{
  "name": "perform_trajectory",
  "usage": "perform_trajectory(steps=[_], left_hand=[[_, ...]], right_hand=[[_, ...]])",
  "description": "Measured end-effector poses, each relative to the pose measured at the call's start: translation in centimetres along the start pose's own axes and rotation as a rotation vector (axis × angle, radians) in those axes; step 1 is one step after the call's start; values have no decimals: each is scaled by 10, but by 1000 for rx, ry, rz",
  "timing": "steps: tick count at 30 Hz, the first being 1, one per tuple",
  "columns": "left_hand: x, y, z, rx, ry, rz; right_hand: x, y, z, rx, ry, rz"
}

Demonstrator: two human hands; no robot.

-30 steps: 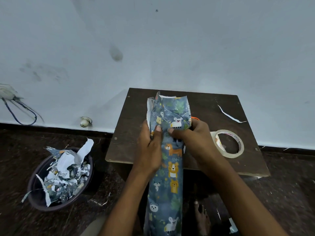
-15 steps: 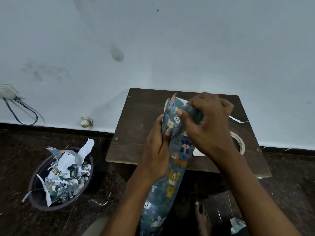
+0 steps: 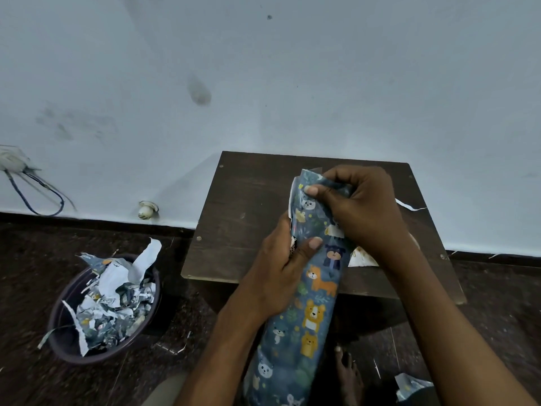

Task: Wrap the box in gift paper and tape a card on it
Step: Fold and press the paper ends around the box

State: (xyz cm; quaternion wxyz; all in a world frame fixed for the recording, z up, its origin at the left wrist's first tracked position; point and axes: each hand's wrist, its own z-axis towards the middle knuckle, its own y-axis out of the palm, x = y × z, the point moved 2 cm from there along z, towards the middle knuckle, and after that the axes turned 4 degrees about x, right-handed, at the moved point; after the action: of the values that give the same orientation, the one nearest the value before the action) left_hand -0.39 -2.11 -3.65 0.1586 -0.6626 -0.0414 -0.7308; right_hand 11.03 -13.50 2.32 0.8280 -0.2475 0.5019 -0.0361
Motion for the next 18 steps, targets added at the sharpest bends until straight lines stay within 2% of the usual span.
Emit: perform_trajectory(steps=[4, 7, 10, 14, 15, 18], left_hand=[[-1, -1, 2, 60, 9, -20], [-2, -2, 2, 159, 16, -57], [-3, -6, 4, 278, 0, -94], [-7, -9, 7, 364, 3, -83], [-8, -8, 6, 371, -1, -80], [-10, -9, 5, 375, -14, -58]], right_hand=[[-1, 8, -5, 143, -54, -127], [-5, 7, -13, 203, 59, -222], [-6, 11, -26, 158, 215, -229], [-3, 26, -41, 40, 531, 26], [-2, 29, -42, 20, 570, 78], [-1, 33, -41, 28, 503, 60]])
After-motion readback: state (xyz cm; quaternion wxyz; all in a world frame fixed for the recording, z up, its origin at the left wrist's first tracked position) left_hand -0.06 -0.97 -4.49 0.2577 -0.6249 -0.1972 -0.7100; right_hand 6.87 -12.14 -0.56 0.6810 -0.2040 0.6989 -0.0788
